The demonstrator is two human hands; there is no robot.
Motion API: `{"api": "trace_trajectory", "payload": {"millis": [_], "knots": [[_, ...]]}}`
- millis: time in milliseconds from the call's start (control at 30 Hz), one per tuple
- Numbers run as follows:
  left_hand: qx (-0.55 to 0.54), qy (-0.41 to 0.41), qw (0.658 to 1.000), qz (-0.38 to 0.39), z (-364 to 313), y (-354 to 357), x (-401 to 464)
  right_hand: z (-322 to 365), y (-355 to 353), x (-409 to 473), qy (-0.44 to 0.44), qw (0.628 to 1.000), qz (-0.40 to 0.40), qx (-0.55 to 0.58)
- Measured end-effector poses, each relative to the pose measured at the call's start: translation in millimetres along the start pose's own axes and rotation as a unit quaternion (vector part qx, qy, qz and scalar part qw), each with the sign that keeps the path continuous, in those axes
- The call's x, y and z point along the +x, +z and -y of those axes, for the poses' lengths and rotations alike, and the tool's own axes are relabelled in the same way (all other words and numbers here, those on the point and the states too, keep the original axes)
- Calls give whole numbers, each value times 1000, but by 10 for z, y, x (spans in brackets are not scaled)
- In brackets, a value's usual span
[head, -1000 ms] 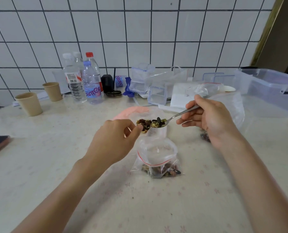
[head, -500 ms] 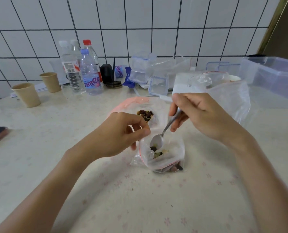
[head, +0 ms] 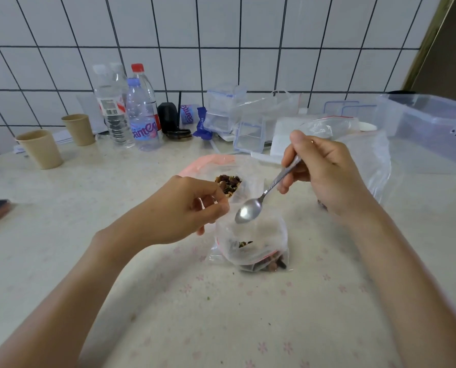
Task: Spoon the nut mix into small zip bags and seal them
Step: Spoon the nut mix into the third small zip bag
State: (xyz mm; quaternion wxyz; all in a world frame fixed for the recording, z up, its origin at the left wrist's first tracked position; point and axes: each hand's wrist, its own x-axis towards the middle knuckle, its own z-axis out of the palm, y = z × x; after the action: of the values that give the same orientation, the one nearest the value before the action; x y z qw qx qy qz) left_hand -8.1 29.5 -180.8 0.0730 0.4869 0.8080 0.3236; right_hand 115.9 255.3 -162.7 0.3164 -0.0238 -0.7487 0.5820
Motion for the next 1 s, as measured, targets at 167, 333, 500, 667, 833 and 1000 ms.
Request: {"api": "trace_trajectory", "payload": {"millis": [167,333,500,667,833,1000], "knots": [[-3,-17,998,-64,55,-15,43,-228,-41,80,170,975,-84,113],[-53,0,961,-273,163,24,118,-366,74,87,191,973,-77,108],[46,7,926,-375,331,106,293,-433,214,62,189,976,-44,100],[105,-105,947,-284,450,183,467,-550,309,27,206,975,-26,73],[115,-85,947,-289,444,204,443,-597,401,7,232,970,-33,70],[121,-44,946,-298,390,184,403,-561,417,-20,225,965,-88,99]]}}
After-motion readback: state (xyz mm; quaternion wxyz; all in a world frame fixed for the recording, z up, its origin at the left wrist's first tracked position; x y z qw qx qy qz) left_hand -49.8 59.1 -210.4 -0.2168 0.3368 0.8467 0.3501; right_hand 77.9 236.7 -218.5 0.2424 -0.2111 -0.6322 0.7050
